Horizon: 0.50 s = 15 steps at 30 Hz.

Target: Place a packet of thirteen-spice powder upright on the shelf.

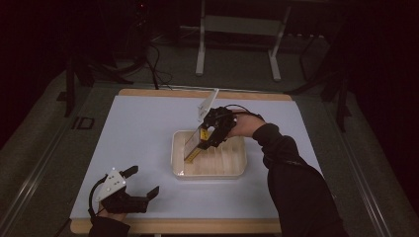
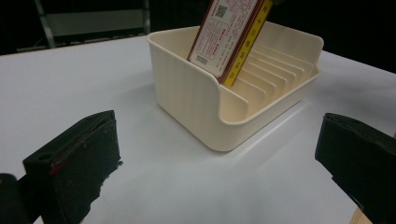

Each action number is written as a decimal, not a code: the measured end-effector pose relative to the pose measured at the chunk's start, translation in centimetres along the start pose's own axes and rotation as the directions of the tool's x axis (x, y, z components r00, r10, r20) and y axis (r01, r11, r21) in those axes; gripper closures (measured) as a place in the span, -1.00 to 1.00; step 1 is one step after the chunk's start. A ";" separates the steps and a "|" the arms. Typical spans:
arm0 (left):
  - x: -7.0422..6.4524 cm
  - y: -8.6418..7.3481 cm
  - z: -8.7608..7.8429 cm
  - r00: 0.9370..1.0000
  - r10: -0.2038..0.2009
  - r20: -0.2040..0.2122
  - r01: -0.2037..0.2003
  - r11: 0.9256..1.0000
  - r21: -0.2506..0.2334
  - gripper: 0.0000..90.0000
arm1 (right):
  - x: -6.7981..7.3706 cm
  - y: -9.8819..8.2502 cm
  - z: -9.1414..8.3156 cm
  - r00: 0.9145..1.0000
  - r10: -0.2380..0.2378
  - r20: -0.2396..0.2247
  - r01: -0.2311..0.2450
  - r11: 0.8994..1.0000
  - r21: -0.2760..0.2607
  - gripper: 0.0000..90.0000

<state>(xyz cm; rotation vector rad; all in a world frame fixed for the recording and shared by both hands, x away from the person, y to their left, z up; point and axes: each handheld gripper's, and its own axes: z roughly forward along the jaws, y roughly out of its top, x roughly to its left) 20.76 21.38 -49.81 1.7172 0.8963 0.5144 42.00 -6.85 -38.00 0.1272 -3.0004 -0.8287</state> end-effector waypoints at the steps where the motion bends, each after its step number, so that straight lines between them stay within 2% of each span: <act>1: 0.0 0.0 0.0 1.000 0.000 0.000 0.000 1.000 0.000 -1.00 | 0.0 0.0 0.0 1.000 0.002 -0.003 -0.002 1.000 0.001 -0.29; 2: 0.0 0.0 0.0 1.000 0.001 0.000 -0.001 1.000 0.002 -1.00 | 0.0 -0.1 0.1 1.000 0.003 -0.002 -0.003 1.000 0.020 -0.29; 8: 0.0 0.0 0.0 1.000 0.001 0.001 -0.001 1.000 0.002 -1.00 | 0.1 0.1 1.0 1.000 0.001 0.000 -0.001 0.999 0.033 -0.29; 15: 0.0 0.0 0.1 1.000 0.001 0.002 -0.001 1.000 0.005 -1.00 | 0.1 0.4 1.6 1.000 0.009 0.001 -0.009 1.000 0.011 -0.29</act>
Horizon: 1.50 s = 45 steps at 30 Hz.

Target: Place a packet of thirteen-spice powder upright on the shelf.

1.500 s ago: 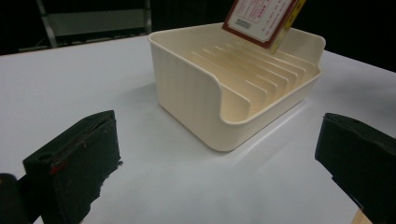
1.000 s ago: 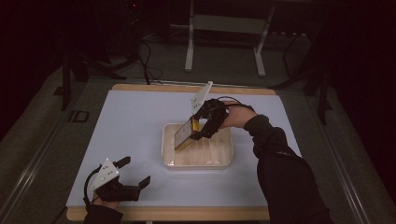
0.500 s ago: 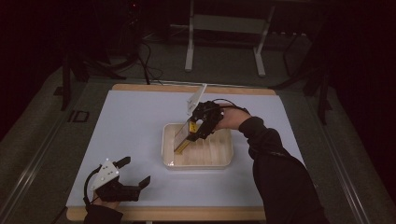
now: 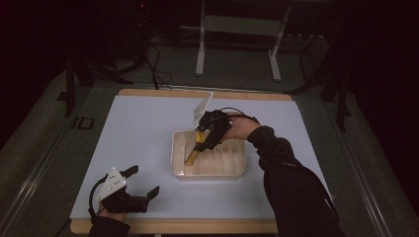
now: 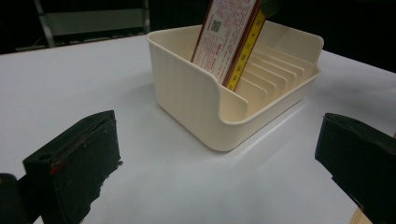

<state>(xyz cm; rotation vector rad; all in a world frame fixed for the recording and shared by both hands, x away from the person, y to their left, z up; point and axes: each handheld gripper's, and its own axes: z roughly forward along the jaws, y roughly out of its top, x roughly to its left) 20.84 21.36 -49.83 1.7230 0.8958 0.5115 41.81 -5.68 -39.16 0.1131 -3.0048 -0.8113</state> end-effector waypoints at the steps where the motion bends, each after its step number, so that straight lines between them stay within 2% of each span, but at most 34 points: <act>1: 0.0 0.0 0.0 1.000 -0.001 0.001 0.001 1.000 0.000 -1.00 | 0.0 0.1 0.3 1.000 -0.001 0.001 0.001 1.000 0.001 -0.29; 6: 0.0 0.0 0.0 1.000 -0.002 0.000 0.002 1.000 -0.002 -1.00 | 0.0 0.4 1.1 1.000 0.019 -0.003 -0.019 1.000 -0.003 -0.29; 9: 0.0 0.0 0.0 1.000 -0.002 0.001 0.002 1.000 -0.002 -1.00 | 0.0 0.5 1.5 1.000 0.013 -0.004 -0.013 1.000 -0.002 -0.29; 15: 0.0 0.0 0.0 1.000 -0.005 0.001 0.005 1.000 -0.007 -1.00 | 0.1 0.7 2.4 1.000 -0.007 0.011 0.007 0.999 -0.036 -0.29; 19: 0.0 0.0 -0.1 1.000 -0.005 0.003 0.005 1.000 -0.007 -1.00 | 0.1 0.4 3.1 1.000 -0.015 0.015 0.016 0.997 -0.077 -0.29; 20: 0.0 0.0 -0.1 1.000 -0.005 0.002 0.005 1.000 -0.007 -1.00 | 0.0 0.2 3.2 1.000 -0.007 0.012 0.008 0.994 -0.105 -0.29; 26: 0.0 0.0 0.0 1.000 -0.003 0.002 0.003 1.000 -0.006 -1.00 | -0.1 -0.5 3.9 1.000 0.005 0.005 -0.005 0.993 -0.122 -0.29; 29: 0.0 0.0 0.0 1.000 -0.003 0.002 0.003 1.000 -0.006 -1.00 | -0.1 -0.7 4.3 1.000 0.011 0.005 -0.010 0.993 -0.114 -0.29; 30: 0.0 0.0 -0.1 1.000 -0.003 0.003 0.003 1.000 -0.006 -1.00 | 0.0 -0.8 4.4 1.000 0.014 0.006 -0.013 0.992 -0.128 -0.29; 39: -0.1 0.0 -0.1 1.000 -0.001 0.006 0.001 1.000 -0.009 -1.00 | 0.3 -0.6 4.3 1.000 0.015 0.019 -0.013 0.995 -0.095 -0.30; 42: 0.0 0.0 0.0 1.000 -0.002 0.007 0.002 1.000 -0.007 -1.00 | 0.2 -0.4 4.3 1.000 0.018 0.021 -0.017 0.998 -0.065 -0.38; 45: -0.1 0.0 0.0 1.000 -0.002 0.010 0.002 1.000 -0.008 -1.00 | 0.3 -0.3 4.0 0.999 0.027 0.020 -0.025 0.998 -0.064 -0.47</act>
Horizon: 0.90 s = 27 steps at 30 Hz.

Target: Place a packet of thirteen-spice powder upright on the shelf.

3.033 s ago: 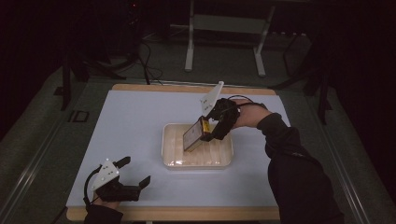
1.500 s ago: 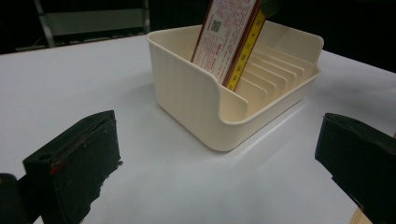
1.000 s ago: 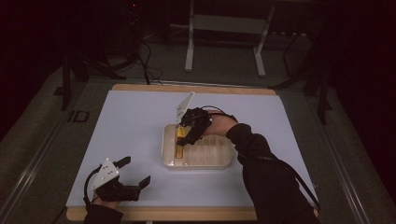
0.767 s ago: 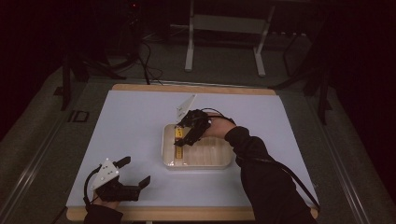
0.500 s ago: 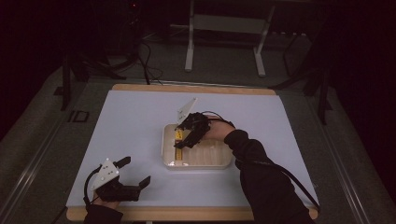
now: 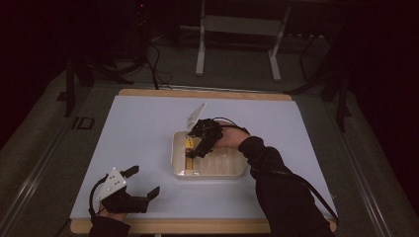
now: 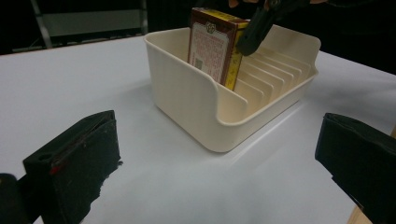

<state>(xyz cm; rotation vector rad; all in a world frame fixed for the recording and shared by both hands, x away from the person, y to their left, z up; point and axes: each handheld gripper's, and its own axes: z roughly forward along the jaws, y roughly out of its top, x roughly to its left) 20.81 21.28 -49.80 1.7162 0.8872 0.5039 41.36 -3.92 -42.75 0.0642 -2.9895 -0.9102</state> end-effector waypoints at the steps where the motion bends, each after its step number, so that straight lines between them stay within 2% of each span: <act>1: 0.0 0.0 0.0 1.000 0.000 0.000 0.000 1.000 0.000 -1.00 | 0.0 0.1 -0.2 1.000 0.006 0.006 -0.006 1.000 -0.003 -0.48; 12: 0.0 0.0 0.0 1.000 0.000 -0.004 0.000 1.000 0.000 -1.00 | 0.2 -0.1 -2.3 0.999 0.027 0.047 -0.025 0.999 -0.035 -0.51; 19: 0.0 0.0 0.0 1.000 0.001 -0.005 -0.001 1.000 0.003 -1.00 | 0.6 -0.4 -3.0 0.998 0.020 0.058 -0.019 1.000 -0.009 -0.53; 27: 0.1 -0.1 0.1 1.000 -0.002 -0.010 0.002 1.000 0.010 -1.00 | 1.0 -1.1 -5.0 0.996 0.048 0.077 -0.047 0.999 -0.013 -0.54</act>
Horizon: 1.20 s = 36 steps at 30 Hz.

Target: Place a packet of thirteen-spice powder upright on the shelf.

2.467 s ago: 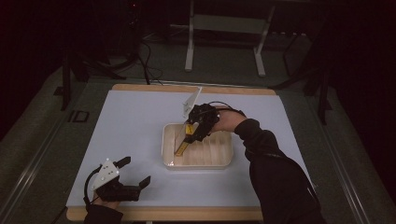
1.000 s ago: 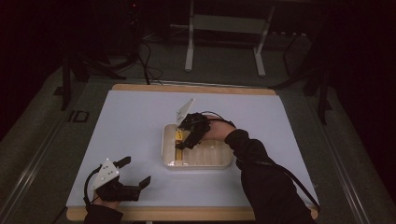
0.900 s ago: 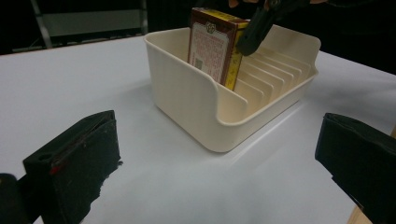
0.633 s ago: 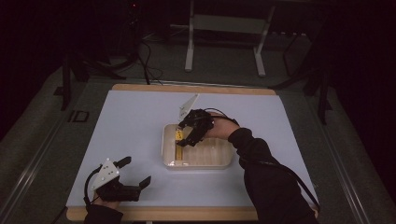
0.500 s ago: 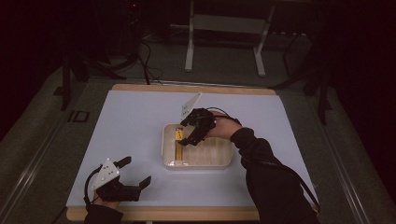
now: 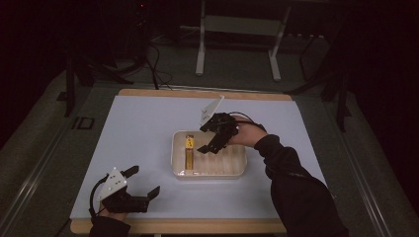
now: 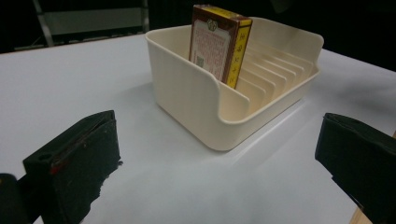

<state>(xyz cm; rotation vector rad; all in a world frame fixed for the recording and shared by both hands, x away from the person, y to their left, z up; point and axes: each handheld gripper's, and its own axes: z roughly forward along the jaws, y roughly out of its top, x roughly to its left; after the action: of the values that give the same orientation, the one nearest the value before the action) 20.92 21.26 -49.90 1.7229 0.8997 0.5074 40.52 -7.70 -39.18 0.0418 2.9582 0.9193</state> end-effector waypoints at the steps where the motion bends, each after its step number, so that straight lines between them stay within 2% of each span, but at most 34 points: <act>1: 0.0 0.0 0.0 1.000 -0.002 0.000 0.002 1.000 0.001 -1.00 | 0.0 -0.1 -0.2 1.000 0.000 0.003 0.000 1.000 -0.001 -0.53; 8: 0.0 0.0 0.0 1.000 -0.002 -0.005 0.002 1.000 -0.004 -1.00 | 0.1 -0.7 -1.2 0.999 0.028 0.036 -0.028 1.000 0.000 -0.55; 10: 0.0 0.0 0.0 1.000 0.000 -0.006 0.000 1.000 -0.003 -1.00 | 0.1 -1.0 -1.5 0.997 0.046 0.060 -0.045 0.999 -0.011 -0.58; 14: 0.0 0.0 -0.1 1.000 -0.001 -0.008 0.001 1.000 -0.008 -1.00 | -0.2 -1.7 -2.2 0.988 0.097 0.119 -0.093 0.995 -0.035 -0.67; 17: 0.0 0.0 -0.1 1.000 0.000 -0.007 0.000 1.000 -0.007 -1.00 | -0.4 -2.2 -2.6 0.983 0.133 0.128 -0.126 0.990 -0.061 -0.68; 19: 0.0 0.0 -0.1 1.000 0.000 -0.007 0.000 1.000 -0.007 -1.00 | -0.4 -2.4 -2.8 0.982 0.140 0.125 -0.133 0.989 -0.067 -0.68; 21: 0.0 0.0 -0.1 1.000 0.003 -0.006 -0.003 1.000 -0.003 -1.00 | -0.5 -3.0 -3.1 0.977 0.166 0.135 -0.156 0.984 -0.082 -0.68; 22: 0.0 0.0 -0.1 1.000 0.003 -0.006 -0.003 1.000 -0.003 -1.00 | -0.5 -3.0 -3.1 0.977 0.166 0.135 -0.156 0.984 -0.082 -0.68; 24: 0.0 0.0 -0.1 1.000 0.002 -0.005 -0.002 1.000 -0.004 -1.00 | -0.5 -3.6 -3.3 0.971 0.188 0.147 -0.174 0.979 -0.103 -0.73; 26: 0.0 0.0 -0.1 1.000 0.004 -0.005 -0.004 1.000 -0.004 -1.00 | -0.3 -3.8 -3.5 0.970 0.187 0.157 -0.170 0.978 -0.118 -0.74; 30: 0.0 0.0 -0.1 1.000 0.002 -0.005 -0.002 1.000 -0.007 -1.00 | -0.1 -4.0 -4.0 0.958 0.220 0.186 -0.195 0.970 -0.143 -0.74; 32: 0.0 0.0 -0.1 1.000 0.001 -0.004 -0.001 1.000 -0.007 -1.00 | 0.0 -4.2 -4.3 0.944 0.244 0.222 -0.209 0.963 -0.170 -0.74; 35: 0.0 0.0 -0.1 1.000 0.003 -0.004 -0.003 1.000 -0.006 -1.00 | 0.3 -4.6 -4.8 0.931 0.262 0.254 -0.216 0.956 -0.197 -0.74; 36: 0.0 0.0 -0.1 1.000 0.003 -0.004 -0.003 1.000 -0.006 -1.00 | 0.4 -4.8 -5.0 0.922 0.269 0.277 -0.218 0.955 -0.203 -0.72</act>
<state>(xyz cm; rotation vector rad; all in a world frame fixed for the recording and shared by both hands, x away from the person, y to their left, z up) 20.85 21.29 -49.82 1.7184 0.8980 0.5154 39.83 -14.46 -37.81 0.5102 2.6203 1.0771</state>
